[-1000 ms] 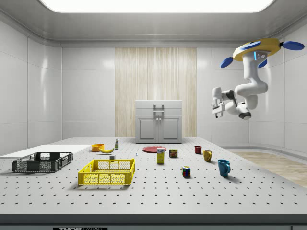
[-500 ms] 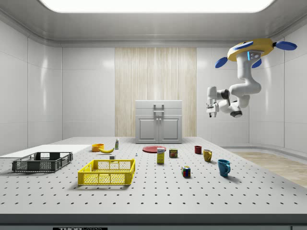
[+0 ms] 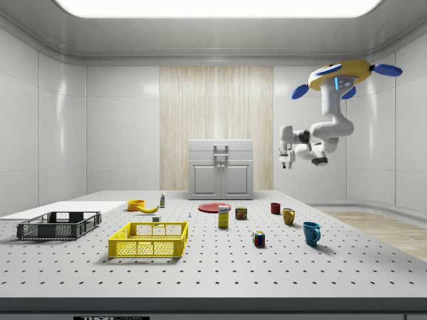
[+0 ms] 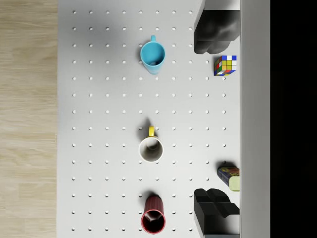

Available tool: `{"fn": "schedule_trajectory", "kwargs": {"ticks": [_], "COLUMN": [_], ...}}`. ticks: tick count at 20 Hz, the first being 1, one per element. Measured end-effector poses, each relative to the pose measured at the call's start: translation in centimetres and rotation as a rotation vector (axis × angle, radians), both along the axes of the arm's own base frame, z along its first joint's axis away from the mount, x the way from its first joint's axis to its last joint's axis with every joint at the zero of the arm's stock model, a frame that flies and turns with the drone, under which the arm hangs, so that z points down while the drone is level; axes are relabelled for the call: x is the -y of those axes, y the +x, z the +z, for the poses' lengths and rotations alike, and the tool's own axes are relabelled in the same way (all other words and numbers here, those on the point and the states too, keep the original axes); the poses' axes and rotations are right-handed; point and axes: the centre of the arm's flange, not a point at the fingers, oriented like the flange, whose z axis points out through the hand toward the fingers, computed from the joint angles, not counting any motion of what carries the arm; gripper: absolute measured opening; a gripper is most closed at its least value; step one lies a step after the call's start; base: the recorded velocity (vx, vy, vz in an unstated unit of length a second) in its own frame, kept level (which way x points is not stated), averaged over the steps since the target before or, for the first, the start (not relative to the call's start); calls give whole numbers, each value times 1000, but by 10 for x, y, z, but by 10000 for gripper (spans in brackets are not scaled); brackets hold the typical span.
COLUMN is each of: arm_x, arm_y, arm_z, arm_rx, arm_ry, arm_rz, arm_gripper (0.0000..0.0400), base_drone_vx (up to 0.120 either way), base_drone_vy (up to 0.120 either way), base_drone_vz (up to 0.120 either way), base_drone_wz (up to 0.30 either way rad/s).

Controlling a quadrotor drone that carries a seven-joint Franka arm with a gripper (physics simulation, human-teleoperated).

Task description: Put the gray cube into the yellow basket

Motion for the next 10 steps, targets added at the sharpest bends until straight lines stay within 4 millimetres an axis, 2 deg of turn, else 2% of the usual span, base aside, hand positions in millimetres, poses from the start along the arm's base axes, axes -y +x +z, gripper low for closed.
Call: {"fn": "schedule_trajectory", "kwargs": {"ticks": [10], "arm_x": [0], "arm_y": [0], "arm_z": [0], "arm_rx": [0], "arm_ry": [-2], "arm_rz": [0], "arm_gripper": [400], "base_drone_vx": [120], "base_drone_vy": [0], "base_drone_vz": [-120], "base_drone_wz": [0]}}
